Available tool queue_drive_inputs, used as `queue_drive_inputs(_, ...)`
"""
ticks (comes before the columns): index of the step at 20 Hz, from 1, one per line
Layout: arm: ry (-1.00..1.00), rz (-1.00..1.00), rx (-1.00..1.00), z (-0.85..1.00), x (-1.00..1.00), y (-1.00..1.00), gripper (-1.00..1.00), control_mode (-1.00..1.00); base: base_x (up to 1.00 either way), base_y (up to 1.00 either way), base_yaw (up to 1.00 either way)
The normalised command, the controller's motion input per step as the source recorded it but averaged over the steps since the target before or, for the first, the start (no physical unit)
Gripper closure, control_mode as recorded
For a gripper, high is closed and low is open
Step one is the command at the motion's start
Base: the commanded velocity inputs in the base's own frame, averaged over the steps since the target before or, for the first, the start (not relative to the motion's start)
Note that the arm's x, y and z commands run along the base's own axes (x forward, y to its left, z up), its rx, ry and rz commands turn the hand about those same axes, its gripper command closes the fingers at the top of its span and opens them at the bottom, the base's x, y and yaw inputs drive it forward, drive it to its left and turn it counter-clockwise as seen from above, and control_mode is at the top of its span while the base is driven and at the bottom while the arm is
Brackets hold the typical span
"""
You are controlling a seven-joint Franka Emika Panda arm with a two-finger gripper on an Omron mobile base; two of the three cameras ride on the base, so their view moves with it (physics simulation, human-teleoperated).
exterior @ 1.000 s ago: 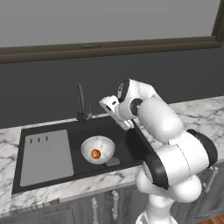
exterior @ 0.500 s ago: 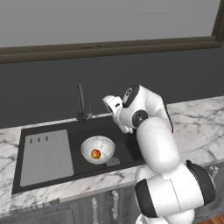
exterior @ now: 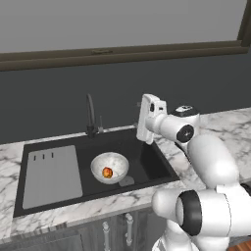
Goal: Pick the peach from the cabinet and place it in the bowl. Then pick the bowl and place it in the sink. Then turn on the sink facuet.
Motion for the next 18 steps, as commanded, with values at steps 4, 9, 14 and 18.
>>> queue_drive_inputs(4, 0.36, 0.00, 0.85, 0.00, 0.40, -0.30, -1.00, -1.00, 0.00, 0.00, 0.00)
queue_drive_inputs(9, 0.45, 0.06, 0.89, 0.01, 0.15, -0.06, -1.00, -1.00, 0.00, 0.00, 0.00)
queue_drive_inputs(14, 0.46, 0.15, 0.85, 0.18, 0.02, 0.00, -1.00, -1.00, 0.00, 0.00, 0.00)
queue_drive_inputs(18, 0.27, 0.09, 0.56, 0.46, 0.15, 0.00, -1.00, -1.00, 0.00, 0.00, 0.00)
